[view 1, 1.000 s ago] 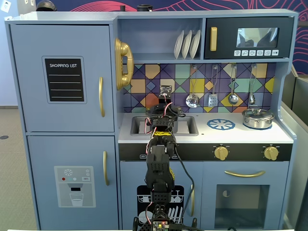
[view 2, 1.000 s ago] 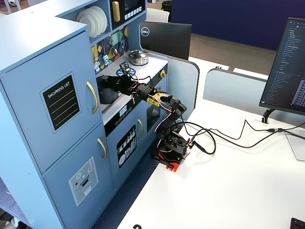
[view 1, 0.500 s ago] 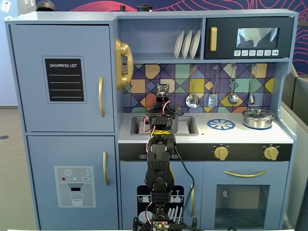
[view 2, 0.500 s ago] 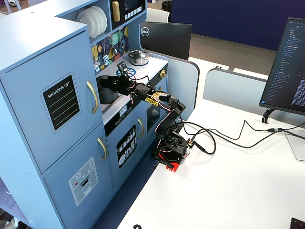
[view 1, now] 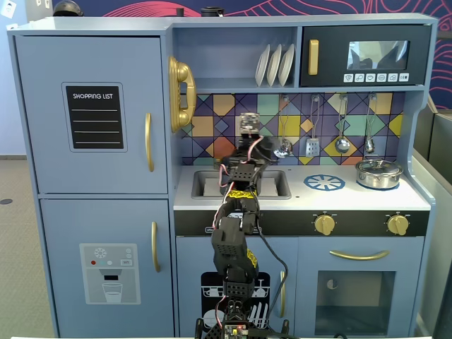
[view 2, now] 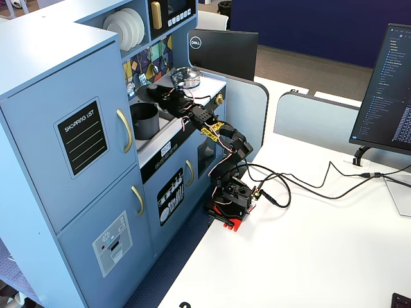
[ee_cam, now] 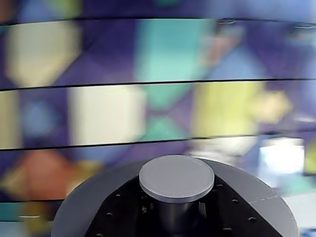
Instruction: Take off the lid from the gray recipient and place it on the counter
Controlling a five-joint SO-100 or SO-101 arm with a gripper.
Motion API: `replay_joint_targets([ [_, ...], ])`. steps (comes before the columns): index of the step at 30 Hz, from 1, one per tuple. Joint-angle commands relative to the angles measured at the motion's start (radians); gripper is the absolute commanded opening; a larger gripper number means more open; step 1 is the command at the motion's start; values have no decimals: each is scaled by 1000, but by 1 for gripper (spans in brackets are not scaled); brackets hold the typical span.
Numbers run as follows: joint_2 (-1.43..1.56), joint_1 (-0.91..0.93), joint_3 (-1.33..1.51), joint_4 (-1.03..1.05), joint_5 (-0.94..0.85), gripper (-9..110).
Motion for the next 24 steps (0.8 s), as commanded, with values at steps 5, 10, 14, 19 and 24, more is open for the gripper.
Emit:
replay_joint_targets([
  [5, 66, 221, 58, -61, 41, 0],
  [10, 9, 268, 166, -187, 35, 0],
  [14, -77, 298, 189, -270, 37, 0],
  [19, -179, 325, 192, -345, 43, 0],
  [24, -232, 333, 204, -383, 46, 0],
])
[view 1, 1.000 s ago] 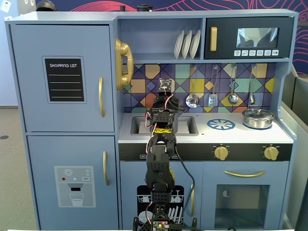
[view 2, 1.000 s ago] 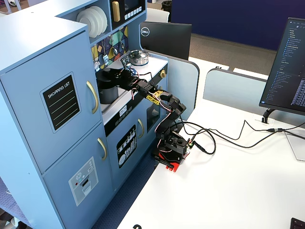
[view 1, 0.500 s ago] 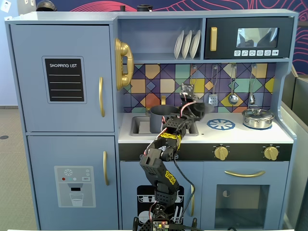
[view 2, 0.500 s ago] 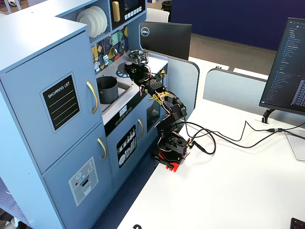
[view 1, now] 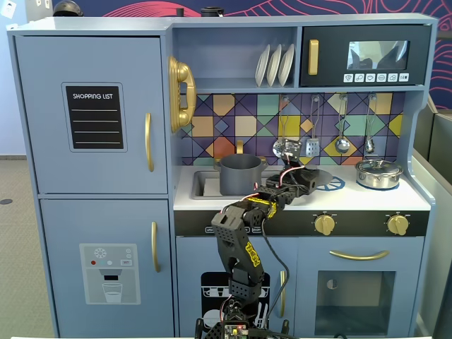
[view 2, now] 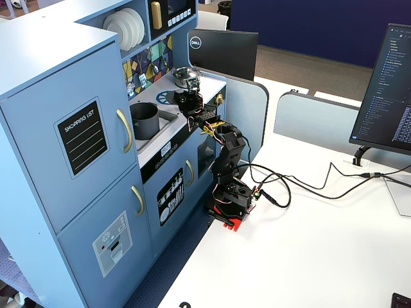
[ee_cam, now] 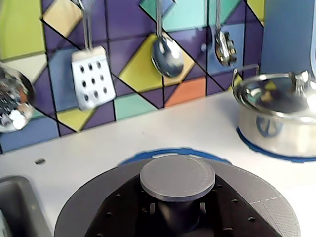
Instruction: Take off the lid from the gray recipient and place it on the counter
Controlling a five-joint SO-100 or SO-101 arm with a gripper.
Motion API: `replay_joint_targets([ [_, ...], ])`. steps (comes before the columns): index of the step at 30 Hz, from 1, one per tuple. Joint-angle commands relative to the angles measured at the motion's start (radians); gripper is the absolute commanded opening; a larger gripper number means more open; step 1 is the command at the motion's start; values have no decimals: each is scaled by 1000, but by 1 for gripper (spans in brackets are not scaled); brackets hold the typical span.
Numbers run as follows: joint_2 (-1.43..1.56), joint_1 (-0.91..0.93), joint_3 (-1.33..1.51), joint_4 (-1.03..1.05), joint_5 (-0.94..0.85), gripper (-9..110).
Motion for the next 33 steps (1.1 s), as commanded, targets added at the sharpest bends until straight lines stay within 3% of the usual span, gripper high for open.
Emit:
replay_joint_targets([
  [1, -23, 17, -3, -77, 9, 0],
  [25, -124, 31, 67, -201, 9, 0],
  [29, -117, 34, 72, -219, 11, 20],
  [33, -98, 40, 78, -219, -3, 26],
])
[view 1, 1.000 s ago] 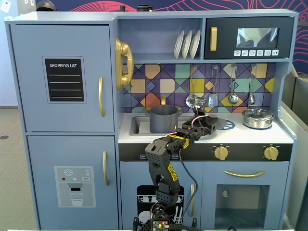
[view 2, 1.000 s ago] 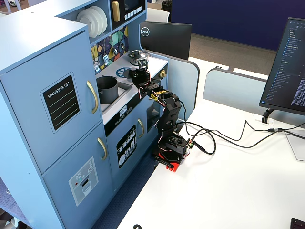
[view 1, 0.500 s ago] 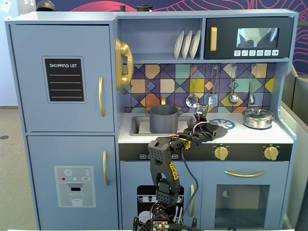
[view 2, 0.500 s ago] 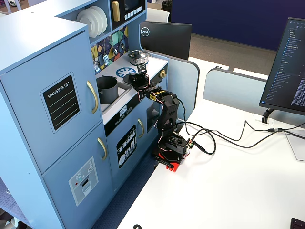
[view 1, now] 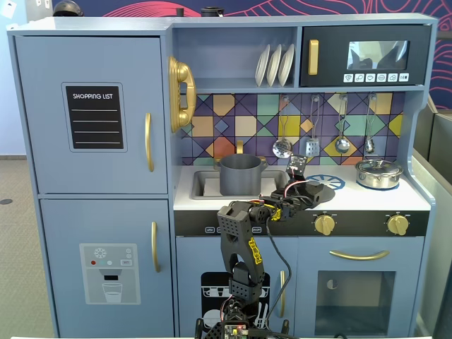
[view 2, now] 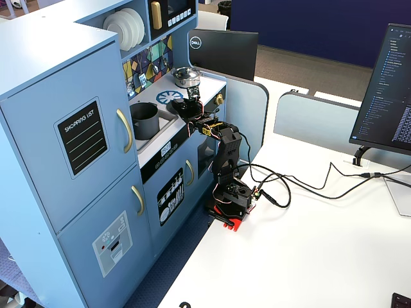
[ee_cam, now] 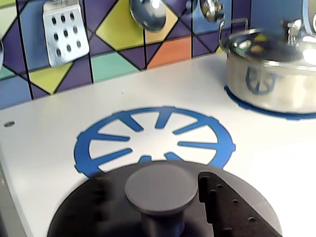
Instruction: Take off the lid from the gray recipient and place it on the counter
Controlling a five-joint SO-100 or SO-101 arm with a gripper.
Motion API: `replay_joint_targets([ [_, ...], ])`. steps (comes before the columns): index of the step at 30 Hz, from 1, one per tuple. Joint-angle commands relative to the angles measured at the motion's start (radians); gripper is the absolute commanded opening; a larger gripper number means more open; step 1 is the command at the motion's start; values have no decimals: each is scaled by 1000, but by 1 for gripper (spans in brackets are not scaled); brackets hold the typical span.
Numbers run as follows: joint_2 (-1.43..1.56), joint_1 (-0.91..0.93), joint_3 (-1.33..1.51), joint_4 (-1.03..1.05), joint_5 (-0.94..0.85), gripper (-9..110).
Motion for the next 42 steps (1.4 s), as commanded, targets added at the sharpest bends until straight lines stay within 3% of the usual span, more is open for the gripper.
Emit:
replay_joint_targets([
  [1, 40, 15, -5, -32, -6, 26],
  [9, 184, 18, -21, 55, -48, 25],
  [13, 393, -8, -41, 250, -57, 21],
  [17, 703, -94, -98, 785, -41, 1],
  [22, 1008, -354, -117, 1364, 57, 0],
  [26, 1147, -555, -17, 1626, 58, 0],
  [31, 1252, -588, 235, 1620, 215, 0],
  [36, 1284, -571, 572, 1566, 23, 0],
  [42, 1287, -594, 816, 1509, 92, 0],
])
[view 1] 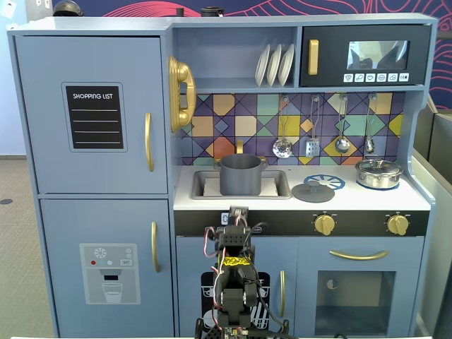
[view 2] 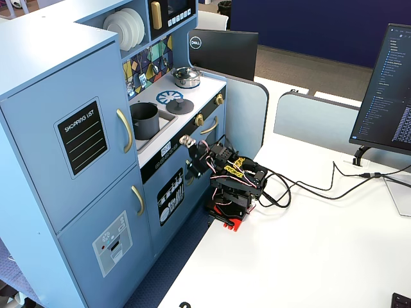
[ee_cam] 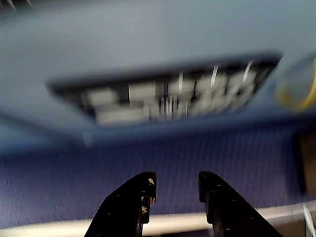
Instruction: Take off the lid from the gray recipient and place it on the counter
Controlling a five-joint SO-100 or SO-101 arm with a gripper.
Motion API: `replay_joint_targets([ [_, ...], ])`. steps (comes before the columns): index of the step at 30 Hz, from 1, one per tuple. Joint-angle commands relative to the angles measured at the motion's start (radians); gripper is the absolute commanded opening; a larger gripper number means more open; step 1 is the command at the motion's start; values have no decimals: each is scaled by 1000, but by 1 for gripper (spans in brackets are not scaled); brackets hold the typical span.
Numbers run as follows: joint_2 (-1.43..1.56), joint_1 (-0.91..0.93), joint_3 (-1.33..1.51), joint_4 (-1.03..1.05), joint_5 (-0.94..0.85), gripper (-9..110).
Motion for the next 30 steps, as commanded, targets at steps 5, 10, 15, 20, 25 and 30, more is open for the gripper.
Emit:
replay_joint_targets([
  [5, 26, -51, 71, 184, 31, 0],
  [10, 67, -63, 72, 402, -3, 0],
  [15, 67, -48, 72, 428, 8, 2],
  [20, 67, -41, 72, 430, 6, 4],
  [25, 67, -41, 72, 430, 6, 4],
  [30, 67, -41, 72, 430, 6, 5],
])
